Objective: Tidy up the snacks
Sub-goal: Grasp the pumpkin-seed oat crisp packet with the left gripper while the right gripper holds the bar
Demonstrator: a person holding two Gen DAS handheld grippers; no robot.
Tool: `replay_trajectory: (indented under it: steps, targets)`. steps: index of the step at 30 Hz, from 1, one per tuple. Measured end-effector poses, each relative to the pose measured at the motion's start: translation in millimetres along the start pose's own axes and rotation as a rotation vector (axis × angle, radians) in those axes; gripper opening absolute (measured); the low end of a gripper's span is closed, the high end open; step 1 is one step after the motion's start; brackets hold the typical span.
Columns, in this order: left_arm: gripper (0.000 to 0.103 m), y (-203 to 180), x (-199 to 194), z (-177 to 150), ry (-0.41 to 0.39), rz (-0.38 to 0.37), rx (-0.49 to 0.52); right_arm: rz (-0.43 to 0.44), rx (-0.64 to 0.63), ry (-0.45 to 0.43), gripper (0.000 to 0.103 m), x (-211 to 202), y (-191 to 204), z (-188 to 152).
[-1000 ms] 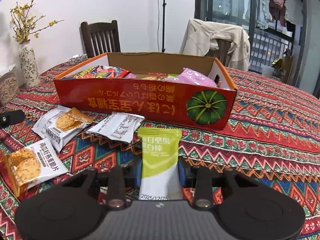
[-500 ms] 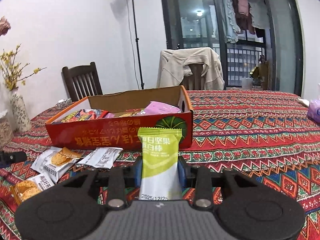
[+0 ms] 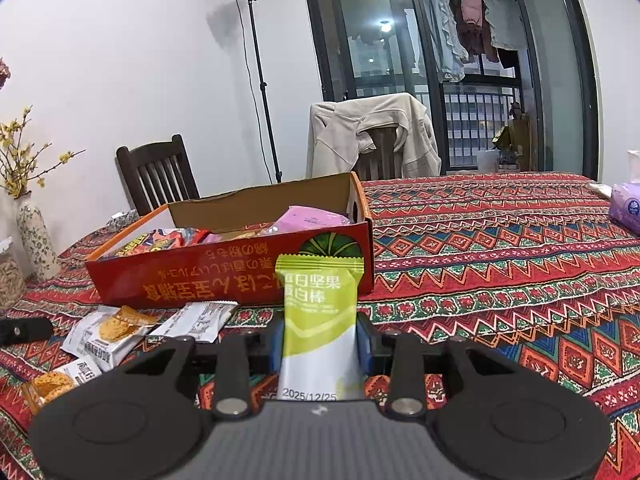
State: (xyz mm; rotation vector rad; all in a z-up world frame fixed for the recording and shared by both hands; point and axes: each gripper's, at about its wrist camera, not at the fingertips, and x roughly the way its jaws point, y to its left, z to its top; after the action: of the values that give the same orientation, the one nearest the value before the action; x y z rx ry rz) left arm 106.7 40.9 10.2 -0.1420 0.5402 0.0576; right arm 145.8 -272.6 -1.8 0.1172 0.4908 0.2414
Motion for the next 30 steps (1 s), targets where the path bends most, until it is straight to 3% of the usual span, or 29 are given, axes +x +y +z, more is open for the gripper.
replay_trajectory:
  steps: [11,13,15,19,24,30]
  targets:
    - [0.103,-64,2,-28,0.069,0.033,0.262,0.030,0.001,-0.013,0.035,-8,1,-3]
    - [0.098,-68,6,-32,0.080,0.052,0.296,0.040,0.003,-0.016,0.035,-10,1,-3]
    - [0.083,-71,10,-36,0.102,0.067,0.319,0.047,0.005,-0.020,0.035,-12,0,-3]
    - [0.059,-70,16,-40,0.134,0.069,0.326,0.060,0.007,-0.024,0.035,-15,-1,-4]
    - [0.053,-67,15,-36,0.116,0.045,0.289,0.066,0.005,-0.027,0.035,-16,-1,-4]
    - [0.052,-67,6,-29,0.068,0.044,0.263,0.065,0.000,-0.026,0.035,-16,0,-4]
